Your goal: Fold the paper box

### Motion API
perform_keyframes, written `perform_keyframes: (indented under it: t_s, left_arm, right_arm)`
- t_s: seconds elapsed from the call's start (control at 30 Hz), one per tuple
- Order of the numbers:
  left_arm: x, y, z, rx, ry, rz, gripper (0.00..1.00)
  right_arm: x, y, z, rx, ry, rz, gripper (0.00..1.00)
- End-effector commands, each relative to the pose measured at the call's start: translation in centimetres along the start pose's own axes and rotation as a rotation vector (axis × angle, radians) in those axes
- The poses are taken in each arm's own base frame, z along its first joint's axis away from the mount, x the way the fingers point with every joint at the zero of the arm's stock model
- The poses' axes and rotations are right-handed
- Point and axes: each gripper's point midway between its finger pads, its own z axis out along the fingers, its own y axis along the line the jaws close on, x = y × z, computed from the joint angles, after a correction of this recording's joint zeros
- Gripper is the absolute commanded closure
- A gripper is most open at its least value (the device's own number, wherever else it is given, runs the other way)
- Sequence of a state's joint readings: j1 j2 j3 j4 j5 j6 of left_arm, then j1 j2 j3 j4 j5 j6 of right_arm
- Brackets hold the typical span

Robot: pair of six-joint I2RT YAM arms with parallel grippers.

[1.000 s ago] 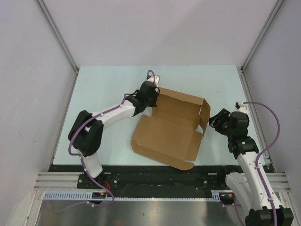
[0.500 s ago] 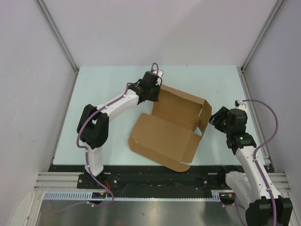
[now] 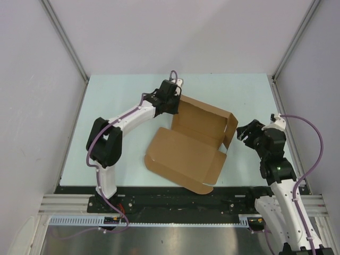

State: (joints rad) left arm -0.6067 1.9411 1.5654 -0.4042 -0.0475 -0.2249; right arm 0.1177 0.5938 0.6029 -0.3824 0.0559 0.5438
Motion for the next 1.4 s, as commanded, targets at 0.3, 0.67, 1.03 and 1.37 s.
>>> perform_keyframes:
  t_s: [0.3,0.67,1.03,1.37]
  left_arm:
    - [10.4,3.8,-0.8,-0.08,0.341,-0.135,0.99]
    - [10.4,4.4,-0.8,-0.106,0.314,-0.133,1.0]
    - [10.4,3.4,-0.3,-0.05,0.15,-0.185,1.0]
    - [7.1,2.4,-2.1,-0.061,-0.102,-0.208,1.0]
  right_arm:
    - [1.6,3.3,1.7,-0.079,0.099,-0.142,0.33]
    - [-1.0,3.2,2.1,-0.026,-0.016,-0.16,0.34]
    - [-5.0,3.1,0.6,0.019,-0.174,-0.147,0.32]
    - [-6.7,9.1,-0.8,-0.192,-0.162,-0.175,0.33]
